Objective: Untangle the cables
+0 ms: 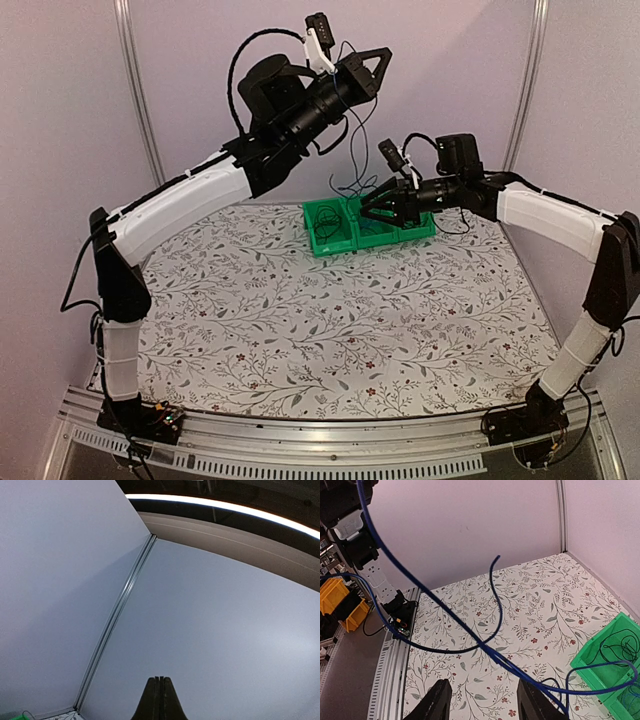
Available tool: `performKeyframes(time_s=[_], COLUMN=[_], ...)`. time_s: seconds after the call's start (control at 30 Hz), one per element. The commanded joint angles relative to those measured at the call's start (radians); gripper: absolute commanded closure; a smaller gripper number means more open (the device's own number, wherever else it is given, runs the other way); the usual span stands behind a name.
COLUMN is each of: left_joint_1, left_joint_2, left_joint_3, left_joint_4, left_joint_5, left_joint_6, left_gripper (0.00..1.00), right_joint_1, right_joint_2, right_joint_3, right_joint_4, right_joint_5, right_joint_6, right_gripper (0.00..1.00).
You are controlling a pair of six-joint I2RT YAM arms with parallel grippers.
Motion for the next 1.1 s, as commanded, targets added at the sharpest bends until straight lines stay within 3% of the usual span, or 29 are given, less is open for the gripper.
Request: performKeyframes(time_s=[0.0,0.2,0.4,0.63,1.07], left_joint_1=[-0.016,-0.017,-0.019,-0.028,-0.034], left_joint_2=[0.015,0.011,0.006,0.006,0.009], left_joint_3=[0.033,0.033,0.031,0.039,0.044], left_joint_4=[0.029,0.018,0.019,0.016,0.013], left_joint_5=[0.006,0.006,0.006,0.006,0.006], left_joint_6=[-0.014,-0.014,-0.021,-0.023,-0.024], left_gripper=[1.00,1.00,1.00,1.00,1.00], right_joint_1=[-0.003,-0.003,-0.003,-0.001,-0.001], right_joint_2=[0.006,-0.075,-0.129,-0.037,-0.012], right_joint_3=[0.021,0.019,-0.024,0.034,0.005], right_joint_4=[0.004,-0.068,-0.085,-0.089,0.010], right_joint_5=[0.062,0.062,0.109,0.016,0.048], right_joint_6=[0.002,-0.064,-0.138,-0.077,-0.005], right_gripper=[0.53,0.61,0.57,0.54,0.59])
